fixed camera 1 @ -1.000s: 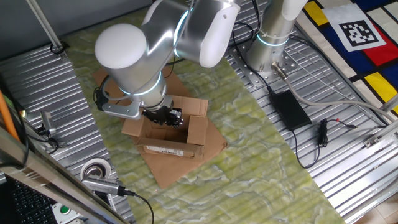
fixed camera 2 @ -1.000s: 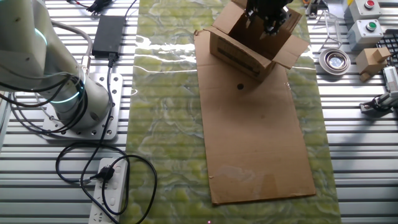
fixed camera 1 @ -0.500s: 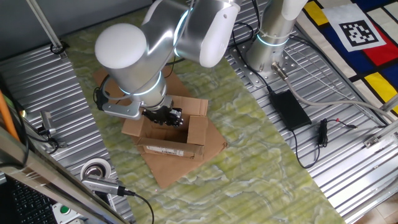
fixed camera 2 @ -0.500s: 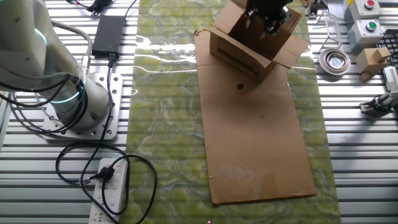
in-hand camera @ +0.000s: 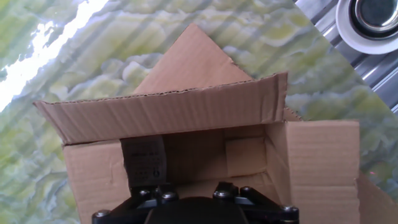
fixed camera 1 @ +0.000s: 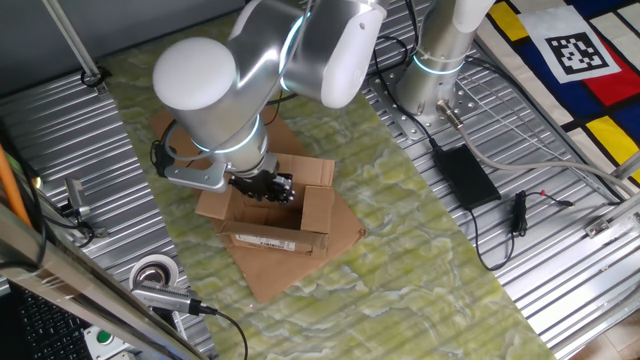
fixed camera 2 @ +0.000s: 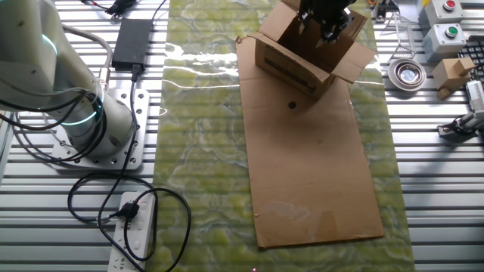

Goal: Open a box

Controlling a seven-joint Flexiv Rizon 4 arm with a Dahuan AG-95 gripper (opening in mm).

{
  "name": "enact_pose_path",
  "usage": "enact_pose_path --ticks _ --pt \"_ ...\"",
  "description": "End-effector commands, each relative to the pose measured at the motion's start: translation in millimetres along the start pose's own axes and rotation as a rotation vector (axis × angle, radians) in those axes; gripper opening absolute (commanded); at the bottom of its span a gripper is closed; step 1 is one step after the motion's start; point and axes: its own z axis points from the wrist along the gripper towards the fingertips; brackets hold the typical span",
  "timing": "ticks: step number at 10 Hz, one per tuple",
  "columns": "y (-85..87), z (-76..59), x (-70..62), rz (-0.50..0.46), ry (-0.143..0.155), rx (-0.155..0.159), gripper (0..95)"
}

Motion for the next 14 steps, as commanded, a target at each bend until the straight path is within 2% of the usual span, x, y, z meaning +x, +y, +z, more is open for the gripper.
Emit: enact_pose_path --ticks 1,2,3,8,9,14 --pt "-0.1 0.0 -0.1 0.0 0.0 0.0 38.0" --pt "-0.1 0.0 -0.1 0.0 0.0 0.0 38.0" --pt "-115.3 -34.0 33.4 -0.18 0.02 0.008 38.0" --pt "-113.5 -16.6 25.8 -0.192 0.007 0.007 38.0" --pt "-113.0 -16.6 26.1 -0.192 0.008 0.005 57.0" --pt "-110.6 -27.9 27.6 -0.18 0.023 0.005 57.0"
